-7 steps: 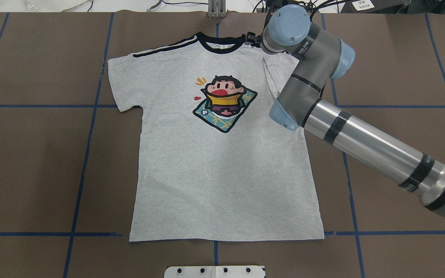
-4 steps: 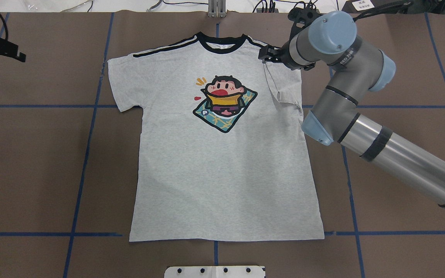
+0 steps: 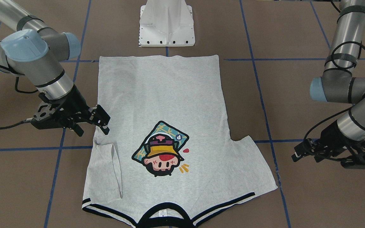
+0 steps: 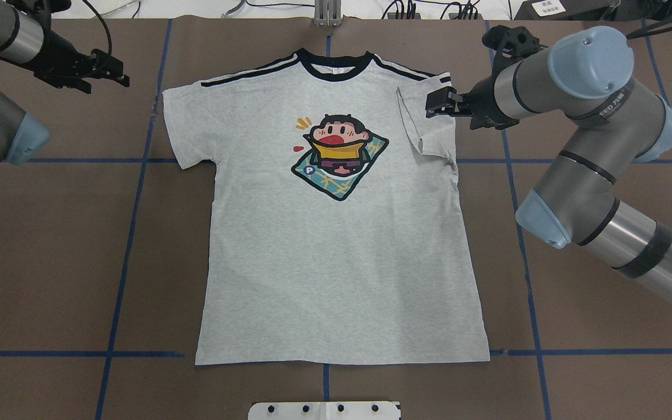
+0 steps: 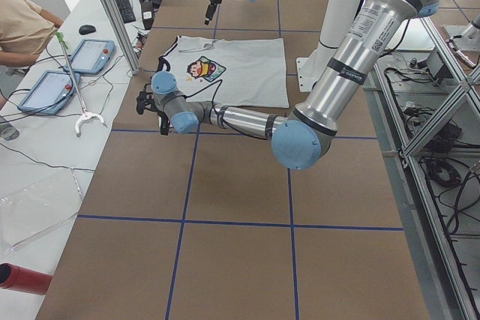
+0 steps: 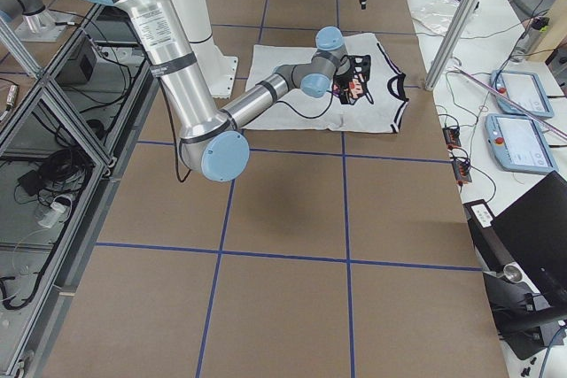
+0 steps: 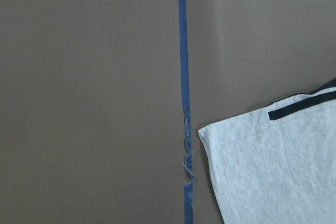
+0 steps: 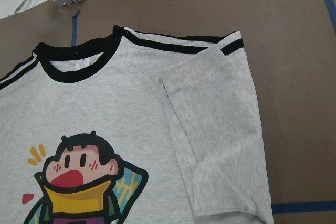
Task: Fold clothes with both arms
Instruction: 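Release the folded sleeve with the right gripper while the left gripper approaches the other sleeve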
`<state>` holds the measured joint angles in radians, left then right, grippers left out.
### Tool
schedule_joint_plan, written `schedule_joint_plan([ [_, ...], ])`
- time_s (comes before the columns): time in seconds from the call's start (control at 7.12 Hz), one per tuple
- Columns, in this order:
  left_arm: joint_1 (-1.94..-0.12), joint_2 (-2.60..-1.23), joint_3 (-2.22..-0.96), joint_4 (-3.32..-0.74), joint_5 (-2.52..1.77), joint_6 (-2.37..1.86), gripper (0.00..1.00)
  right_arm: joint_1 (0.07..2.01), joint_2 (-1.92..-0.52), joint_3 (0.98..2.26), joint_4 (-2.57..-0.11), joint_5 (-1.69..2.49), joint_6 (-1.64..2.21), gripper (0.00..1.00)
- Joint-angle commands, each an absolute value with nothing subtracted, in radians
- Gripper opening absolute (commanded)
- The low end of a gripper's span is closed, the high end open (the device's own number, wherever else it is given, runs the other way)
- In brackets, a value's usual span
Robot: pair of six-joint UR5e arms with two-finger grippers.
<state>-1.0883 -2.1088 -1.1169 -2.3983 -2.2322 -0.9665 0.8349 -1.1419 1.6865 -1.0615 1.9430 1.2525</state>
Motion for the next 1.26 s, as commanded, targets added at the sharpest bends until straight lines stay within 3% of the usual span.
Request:
schedule_joint_plan([
  [0.0,-1.043,-2.202,-0.953,-2.497,-2.166,-1.090,0.92,0.836,-1.184,1.732,-1.062,1.957,1.255,1.00],
  [0.42,-1.011,-2.269,-0.839,-2.566,-2.113,-1.094,0.61,0.835,-1.209,1.732,-1.060,1.950,1.247,1.00],
  [0.84,-0.979,-2.338,-0.727,-2.611,-2.064,-1.094,0.52,0.833,-1.209,1.727,-1.060,1.941,1.249,1.00],
  [1.12,-0.980,-2.339,-0.727,-2.611,-2.063,-1.095,0.46,0.831,-1.209,1.724,-1.060,1.939,1.250,1.00],
])
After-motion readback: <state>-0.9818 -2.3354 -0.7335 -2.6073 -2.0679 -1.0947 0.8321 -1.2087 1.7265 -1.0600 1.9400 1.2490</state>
